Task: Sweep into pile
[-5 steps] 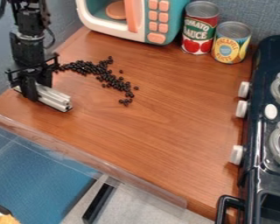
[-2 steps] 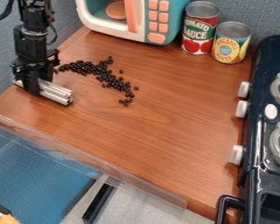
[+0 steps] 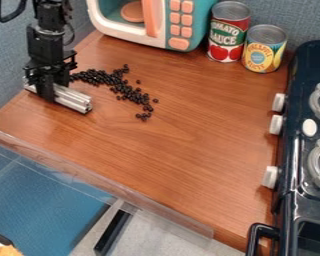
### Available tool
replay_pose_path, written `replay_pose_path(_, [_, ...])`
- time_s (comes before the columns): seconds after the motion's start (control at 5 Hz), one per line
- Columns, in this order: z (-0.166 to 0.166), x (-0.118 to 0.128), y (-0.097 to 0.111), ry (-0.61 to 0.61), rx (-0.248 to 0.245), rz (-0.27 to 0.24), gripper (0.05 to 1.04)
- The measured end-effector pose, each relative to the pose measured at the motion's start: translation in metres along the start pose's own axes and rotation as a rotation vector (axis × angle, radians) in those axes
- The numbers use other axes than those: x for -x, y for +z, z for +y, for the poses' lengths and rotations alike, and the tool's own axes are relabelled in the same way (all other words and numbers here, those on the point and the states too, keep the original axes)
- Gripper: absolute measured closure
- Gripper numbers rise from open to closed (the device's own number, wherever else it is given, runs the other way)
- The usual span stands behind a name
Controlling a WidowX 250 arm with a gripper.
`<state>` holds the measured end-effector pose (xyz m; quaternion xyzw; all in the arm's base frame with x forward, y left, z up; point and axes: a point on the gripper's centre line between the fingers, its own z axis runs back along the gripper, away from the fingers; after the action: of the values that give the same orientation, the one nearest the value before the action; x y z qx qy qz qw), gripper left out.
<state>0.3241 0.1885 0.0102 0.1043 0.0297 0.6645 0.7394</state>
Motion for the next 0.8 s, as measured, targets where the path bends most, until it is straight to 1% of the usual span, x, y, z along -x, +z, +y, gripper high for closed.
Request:
replay_pose_path(0.6, [-0.034,0.033,0.01,-0.063,0.028,0.015,0.692])
replay_pose_path(0.8, [-0.044,0.037,0.011,-0.064,0.038,0.014,0.692])
